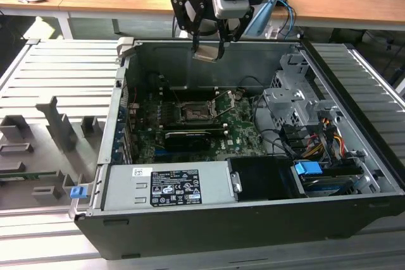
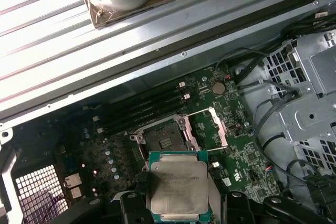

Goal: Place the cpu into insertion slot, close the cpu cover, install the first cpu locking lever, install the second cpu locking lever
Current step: 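Place the cpu into insertion slot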

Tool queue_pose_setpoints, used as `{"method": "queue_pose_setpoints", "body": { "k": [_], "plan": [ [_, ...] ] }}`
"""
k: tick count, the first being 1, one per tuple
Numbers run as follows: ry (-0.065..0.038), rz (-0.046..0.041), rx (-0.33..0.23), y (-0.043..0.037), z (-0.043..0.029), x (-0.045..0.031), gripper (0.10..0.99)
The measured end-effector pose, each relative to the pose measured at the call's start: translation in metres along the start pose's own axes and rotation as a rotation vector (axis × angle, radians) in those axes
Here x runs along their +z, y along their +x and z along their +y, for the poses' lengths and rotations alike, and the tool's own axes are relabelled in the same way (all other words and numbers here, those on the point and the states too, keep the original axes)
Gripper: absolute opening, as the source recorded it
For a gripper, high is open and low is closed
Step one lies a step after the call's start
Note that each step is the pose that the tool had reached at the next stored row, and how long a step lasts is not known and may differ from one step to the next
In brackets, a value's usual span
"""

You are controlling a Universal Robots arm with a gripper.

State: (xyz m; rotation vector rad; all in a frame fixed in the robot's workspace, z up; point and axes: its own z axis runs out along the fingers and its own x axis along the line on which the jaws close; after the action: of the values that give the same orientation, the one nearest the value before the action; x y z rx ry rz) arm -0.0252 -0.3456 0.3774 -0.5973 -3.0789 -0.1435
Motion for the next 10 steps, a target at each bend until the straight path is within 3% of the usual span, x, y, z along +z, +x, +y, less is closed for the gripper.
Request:
{"method": "queue_pose_setpoints", "body": {
  "k": [10],
  "plan": [
    [-0.001,-0.0029,0.032,0.0,0.0,0.0,0.529]
  ]
}}
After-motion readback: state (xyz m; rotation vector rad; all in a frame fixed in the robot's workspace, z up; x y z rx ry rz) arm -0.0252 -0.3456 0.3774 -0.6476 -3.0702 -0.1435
